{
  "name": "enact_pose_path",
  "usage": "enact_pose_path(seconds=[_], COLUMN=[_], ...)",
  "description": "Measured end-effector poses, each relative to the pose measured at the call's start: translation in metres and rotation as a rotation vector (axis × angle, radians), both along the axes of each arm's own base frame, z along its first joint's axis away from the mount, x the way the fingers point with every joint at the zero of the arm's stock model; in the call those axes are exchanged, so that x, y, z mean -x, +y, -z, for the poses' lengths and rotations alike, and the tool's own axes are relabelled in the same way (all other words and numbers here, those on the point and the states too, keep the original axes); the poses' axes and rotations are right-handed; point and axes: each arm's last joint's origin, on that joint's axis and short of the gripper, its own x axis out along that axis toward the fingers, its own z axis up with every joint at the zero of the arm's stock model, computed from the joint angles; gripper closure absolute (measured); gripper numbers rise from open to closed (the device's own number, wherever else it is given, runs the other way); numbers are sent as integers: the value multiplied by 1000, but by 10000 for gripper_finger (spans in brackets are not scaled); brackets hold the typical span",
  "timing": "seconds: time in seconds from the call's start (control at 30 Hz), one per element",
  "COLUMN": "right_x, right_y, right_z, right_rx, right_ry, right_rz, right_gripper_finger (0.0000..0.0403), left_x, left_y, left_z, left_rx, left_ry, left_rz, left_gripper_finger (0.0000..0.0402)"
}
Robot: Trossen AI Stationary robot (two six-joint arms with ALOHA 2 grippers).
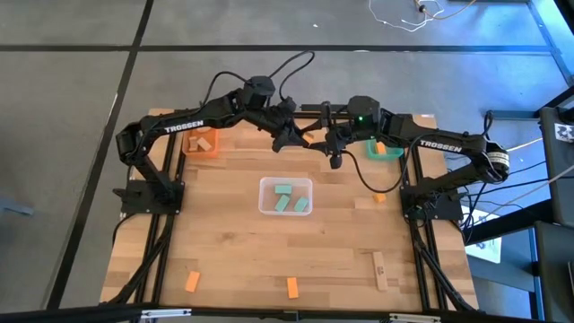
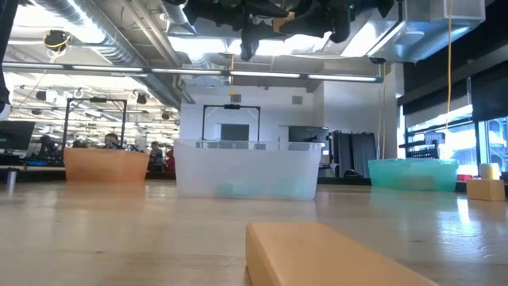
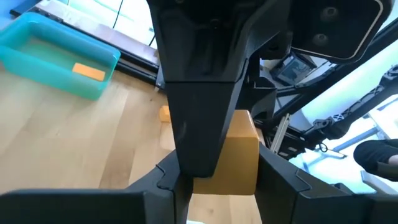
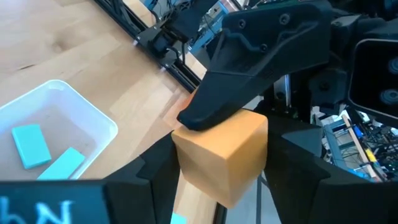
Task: Sort & place blocks by color
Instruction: Put the yellow block into the blue bin
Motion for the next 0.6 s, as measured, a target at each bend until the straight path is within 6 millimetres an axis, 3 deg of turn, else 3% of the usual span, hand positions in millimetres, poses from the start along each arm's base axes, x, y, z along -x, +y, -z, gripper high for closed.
enact_pose_path(seconds=[0.13, 0.33, 0.6], right_x=[-1, 0, 0], right_y=[0, -1, -2], right_z=[1, 2, 1], right_rx=[9, -3, 19], right_ry=[4, 11, 3], right_rz=[3, 22, 56], right_gripper_finger=[210, 215, 216], left_x=[2, 6, 10], left_y=[2, 4, 4], left_z=[3, 8, 19], left_rx=[-5, -67, -125], left_ry=[41, 86, 192], left_rz=[-26, -34, -51], left_gripper_finger=[274, 220, 213])
